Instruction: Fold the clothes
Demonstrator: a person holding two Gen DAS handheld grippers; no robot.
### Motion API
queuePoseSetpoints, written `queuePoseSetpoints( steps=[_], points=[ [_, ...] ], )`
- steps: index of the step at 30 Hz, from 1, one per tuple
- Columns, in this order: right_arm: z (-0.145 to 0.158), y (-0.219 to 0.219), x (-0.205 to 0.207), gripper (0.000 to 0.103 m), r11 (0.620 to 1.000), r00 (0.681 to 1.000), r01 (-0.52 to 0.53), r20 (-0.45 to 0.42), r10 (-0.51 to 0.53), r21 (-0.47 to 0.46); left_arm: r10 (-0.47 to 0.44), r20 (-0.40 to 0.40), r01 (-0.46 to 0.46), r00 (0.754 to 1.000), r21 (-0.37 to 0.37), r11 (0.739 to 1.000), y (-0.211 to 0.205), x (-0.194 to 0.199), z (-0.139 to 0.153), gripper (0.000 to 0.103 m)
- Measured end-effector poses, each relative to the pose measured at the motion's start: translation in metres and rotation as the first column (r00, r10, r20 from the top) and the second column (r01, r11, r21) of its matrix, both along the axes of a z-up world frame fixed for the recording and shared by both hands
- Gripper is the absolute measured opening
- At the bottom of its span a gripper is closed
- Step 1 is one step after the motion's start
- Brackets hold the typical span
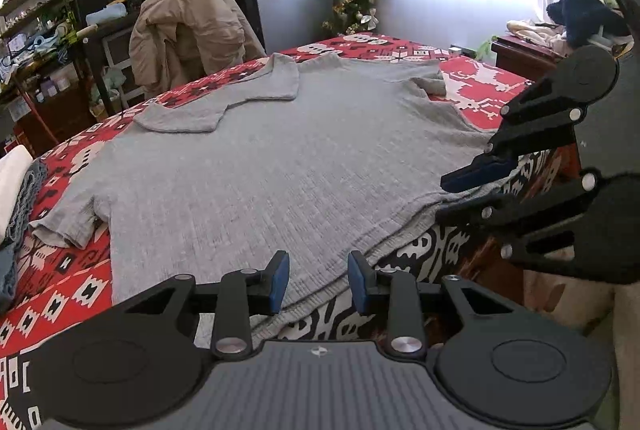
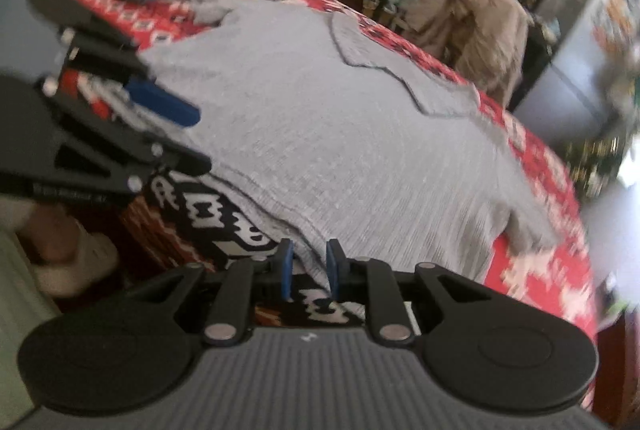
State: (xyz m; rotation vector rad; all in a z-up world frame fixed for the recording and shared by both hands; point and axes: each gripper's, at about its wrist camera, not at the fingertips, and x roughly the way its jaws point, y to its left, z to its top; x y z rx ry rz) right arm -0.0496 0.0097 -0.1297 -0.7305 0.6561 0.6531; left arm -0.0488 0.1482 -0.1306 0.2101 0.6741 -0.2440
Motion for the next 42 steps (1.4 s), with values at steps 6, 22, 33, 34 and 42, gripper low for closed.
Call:
queuePoseSetpoints(
  steps=[6, 22, 33, 34, 42],
  points=[
    [-0.005, 0.009, -0.014, 0.021, 0.980, 0.989, -0.123, 0.064, 0.134, -0.155, 0.002, -0.009, -0.002, 1.000, -0.005, 1.000, 0.000, 0.002, -0.002, 0.032],
    [-0.031, 0.020, -0.023, 0.021, 0.884, 0.912, -0.249, 0.211, 0.352, -0.395, -0.051, 0.031, 0.050, 0.998, 0.037, 0.998, -0.011, -0.004, -0.003, 0.032],
    [-0.002, 0.010, -0.012, 0.001, 0.952, 0.949, -0.220, 0.177, 0.259, -0.212, -0.129, 0.088, 0.112, 0.988, 0.174, 0.978, -0.040, -0.007, -0.012, 0.034],
    [0.000, 0.008, -0.012, 0.001, 0.953, 0.950, -0.221, 0.175, 0.258, -0.209, -0.128, 0.101, 0.105, 0.987, 0.206, 0.973, -0.042, -0.006, -0.014, 0.033],
    [-0.005, 0.007, -0.022, 0.001, 0.942, 0.948, -0.246, 0.143, 0.283, -0.227, -0.196, 0.144, 0.138, 0.970, 0.338, 0.931, -0.047, -0.021, -0.016, 0.003]
  ],
)
